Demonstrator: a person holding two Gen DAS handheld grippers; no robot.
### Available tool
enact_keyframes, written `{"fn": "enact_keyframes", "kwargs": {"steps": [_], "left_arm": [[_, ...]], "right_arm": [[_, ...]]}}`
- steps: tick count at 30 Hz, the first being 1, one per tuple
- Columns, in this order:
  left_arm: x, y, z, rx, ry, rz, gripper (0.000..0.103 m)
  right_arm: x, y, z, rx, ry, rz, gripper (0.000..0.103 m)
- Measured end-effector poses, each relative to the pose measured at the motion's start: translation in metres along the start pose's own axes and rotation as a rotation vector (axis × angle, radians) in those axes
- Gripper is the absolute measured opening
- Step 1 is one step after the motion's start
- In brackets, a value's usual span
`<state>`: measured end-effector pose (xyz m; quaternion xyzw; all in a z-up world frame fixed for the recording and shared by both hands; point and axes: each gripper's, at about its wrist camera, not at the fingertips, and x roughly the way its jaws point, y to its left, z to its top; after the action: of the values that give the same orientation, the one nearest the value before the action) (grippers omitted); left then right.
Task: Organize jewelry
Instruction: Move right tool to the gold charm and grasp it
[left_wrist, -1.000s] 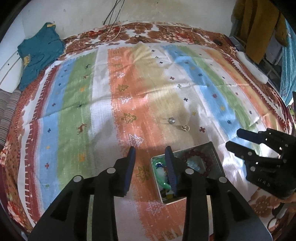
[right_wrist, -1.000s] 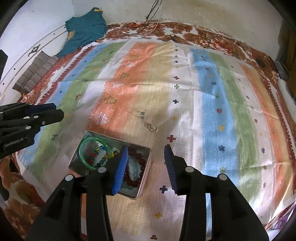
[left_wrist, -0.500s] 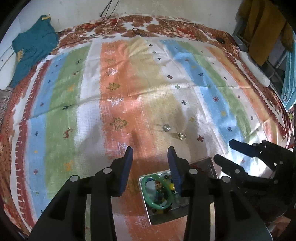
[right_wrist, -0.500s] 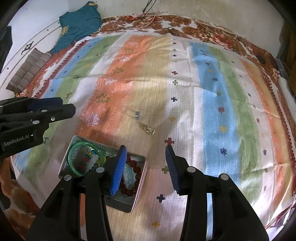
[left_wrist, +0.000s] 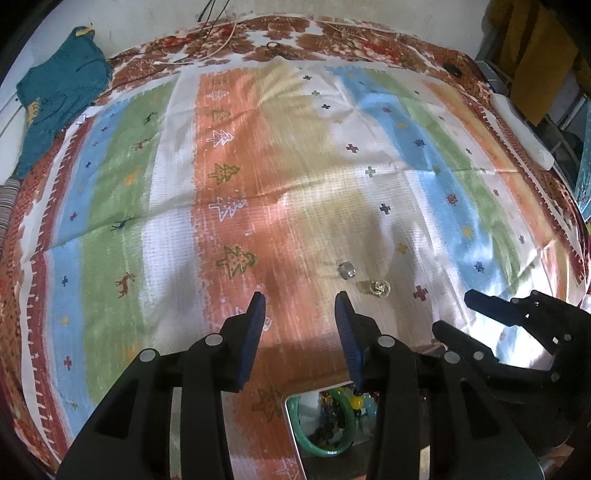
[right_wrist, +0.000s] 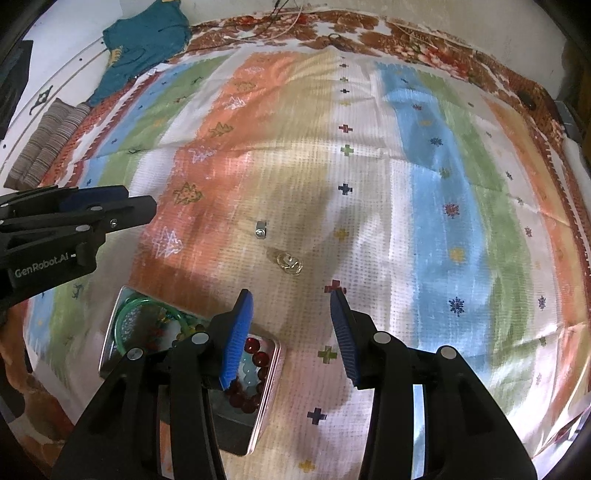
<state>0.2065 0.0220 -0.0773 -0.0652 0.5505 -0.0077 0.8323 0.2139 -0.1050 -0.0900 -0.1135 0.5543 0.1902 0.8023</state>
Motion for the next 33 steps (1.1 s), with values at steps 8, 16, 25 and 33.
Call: {"fn": "enact_keyframes", "kwargs": {"steps": [8, 16, 25, 33], "left_arm": [[0.021, 0.0, 0.013, -0.006, 0.035, -0.006, 0.039], [0.041, -0.001, 0.019, 0.014, 0.074, 0.006, 0.04], [0.058, 0.001, 0.028, 0.022, 0.098, 0.017, 0.041], [0.074, 0.007, 0.033, 0.015, 0.128, 0.006, 0.041]], "right_arm": [[0.023, 0.001, 0.009, -0.003, 0.039, 0.003, 0.044], [0.043, -0.004, 0.016, 0.014, 0.077, 0.023, 0.044], [0.056, 0.0, 0.023, 0.009, 0.1, 0.033, 0.044], [0.076, 0.003, 0.03, 0.002, 0.132, 0.038, 0.044]]}}
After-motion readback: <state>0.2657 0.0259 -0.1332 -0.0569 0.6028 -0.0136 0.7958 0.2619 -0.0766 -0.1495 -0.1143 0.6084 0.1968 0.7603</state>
